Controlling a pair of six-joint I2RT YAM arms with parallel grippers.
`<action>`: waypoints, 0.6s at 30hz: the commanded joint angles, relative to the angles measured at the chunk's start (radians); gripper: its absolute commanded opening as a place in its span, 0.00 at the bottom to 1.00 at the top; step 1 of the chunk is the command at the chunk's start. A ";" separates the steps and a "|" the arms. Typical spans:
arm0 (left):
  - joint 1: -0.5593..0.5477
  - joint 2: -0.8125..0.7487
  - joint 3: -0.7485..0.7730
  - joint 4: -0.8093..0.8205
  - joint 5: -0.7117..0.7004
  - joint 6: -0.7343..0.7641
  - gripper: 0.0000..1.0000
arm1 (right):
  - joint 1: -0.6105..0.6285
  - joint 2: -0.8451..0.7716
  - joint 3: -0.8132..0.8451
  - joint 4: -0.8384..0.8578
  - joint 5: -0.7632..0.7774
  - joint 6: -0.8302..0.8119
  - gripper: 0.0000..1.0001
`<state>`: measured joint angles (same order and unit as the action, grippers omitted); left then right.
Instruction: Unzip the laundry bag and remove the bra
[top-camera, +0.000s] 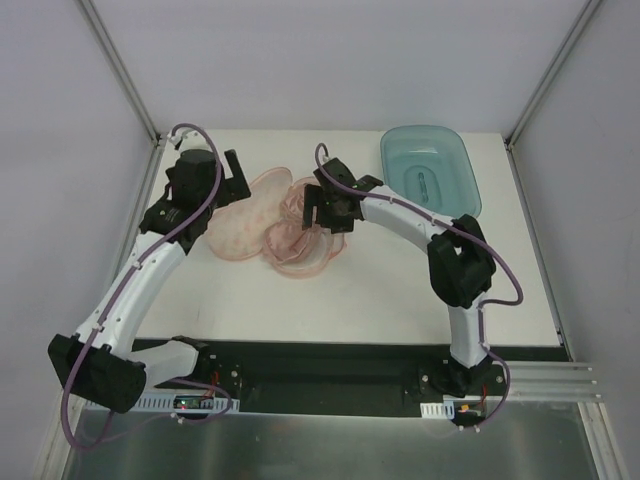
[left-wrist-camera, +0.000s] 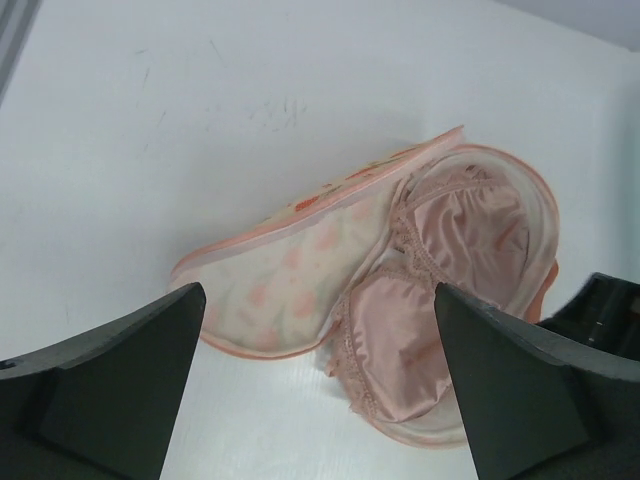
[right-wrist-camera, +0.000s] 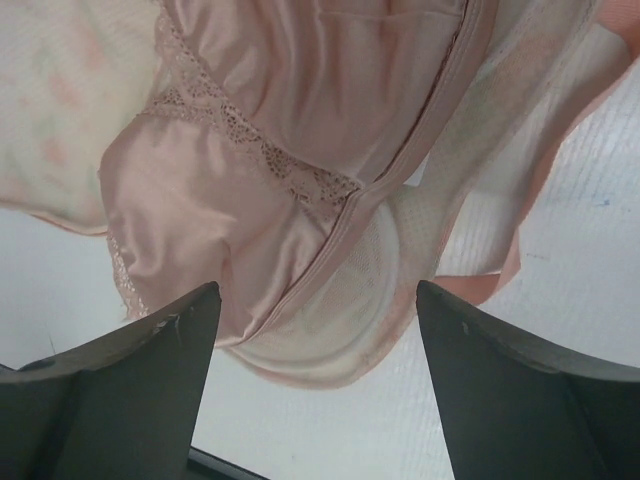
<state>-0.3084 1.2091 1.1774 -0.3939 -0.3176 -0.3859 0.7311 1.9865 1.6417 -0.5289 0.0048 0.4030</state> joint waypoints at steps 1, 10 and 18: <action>-0.005 -0.065 -0.013 -0.045 -0.034 0.005 0.99 | 0.005 0.067 0.081 0.012 0.009 0.025 0.78; -0.005 -0.082 -0.045 -0.063 0.006 0.004 0.99 | 0.013 0.150 0.142 0.015 0.009 0.025 0.49; -0.005 -0.088 -0.061 -0.062 0.031 0.005 0.99 | 0.013 0.164 0.164 0.020 -0.028 0.019 0.01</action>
<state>-0.3084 1.1343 1.1294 -0.4545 -0.3134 -0.3847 0.7376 2.1578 1.7634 -0.5156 -0.0051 0.4156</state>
